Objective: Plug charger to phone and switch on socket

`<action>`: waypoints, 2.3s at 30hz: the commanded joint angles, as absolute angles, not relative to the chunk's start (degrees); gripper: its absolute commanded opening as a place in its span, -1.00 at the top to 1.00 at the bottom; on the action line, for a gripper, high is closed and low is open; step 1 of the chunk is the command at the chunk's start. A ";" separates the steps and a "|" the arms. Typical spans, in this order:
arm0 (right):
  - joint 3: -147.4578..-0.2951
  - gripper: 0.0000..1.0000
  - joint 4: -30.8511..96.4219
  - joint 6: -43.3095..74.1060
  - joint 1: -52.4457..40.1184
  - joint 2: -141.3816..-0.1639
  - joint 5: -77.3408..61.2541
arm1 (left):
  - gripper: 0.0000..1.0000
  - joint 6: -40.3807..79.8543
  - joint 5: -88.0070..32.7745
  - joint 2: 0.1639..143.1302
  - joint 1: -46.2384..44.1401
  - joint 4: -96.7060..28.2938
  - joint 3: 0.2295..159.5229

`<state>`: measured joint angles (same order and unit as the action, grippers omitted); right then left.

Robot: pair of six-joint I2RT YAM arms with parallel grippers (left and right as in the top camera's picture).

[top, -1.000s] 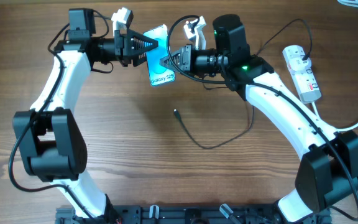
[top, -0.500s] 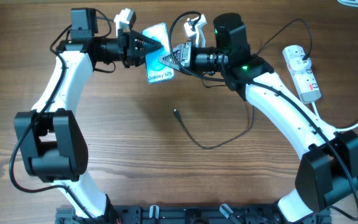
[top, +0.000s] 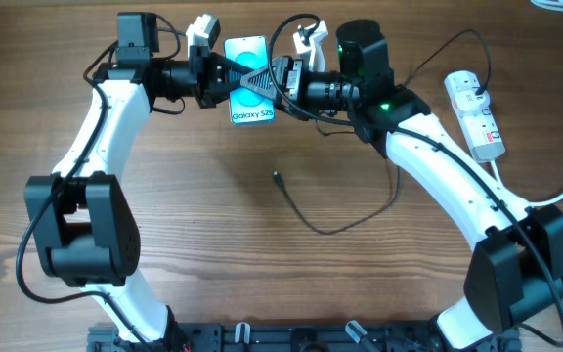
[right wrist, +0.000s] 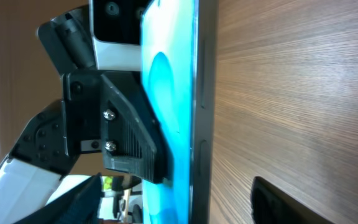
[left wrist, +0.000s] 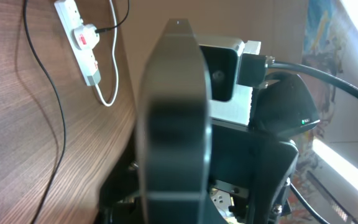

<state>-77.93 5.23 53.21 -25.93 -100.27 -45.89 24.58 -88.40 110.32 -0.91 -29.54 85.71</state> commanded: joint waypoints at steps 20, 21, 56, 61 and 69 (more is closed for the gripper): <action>-78.30 -0.99 52.82 20.12 -19.14 -100.18 10.72 | 0.92 24.51 -59.55 108.09 -12.67 -80.03 85.82; -78.30 -0.99 52.73 18.11 -19.14 -100.18 10.70 | 0.92 24.56 -60.16 108.09 -13.69 -80.77 85.82; -78.30 -0.99 40.71 17.39 -19.14 -100.18 10.72 | 0.92 24.49 -82.85 108.09 -28.77 -96.60 85.82; -78.30 -1.00 40.69 17.39 -19.14 -100.18 10.72 | 0.92 24.58 -82.46 108.09 -28.77 -96.60 85.82; -78.30 -0.99 40.71 17.37 -19.14 -100.18 10.72 | 0.92 38.00 -82.41 108.09 -28.77 -96.60 85.82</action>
<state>-78.11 40.99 18.04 -19.18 -100.27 9.32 33.98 -80.27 109.91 -28.56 -96.25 85.58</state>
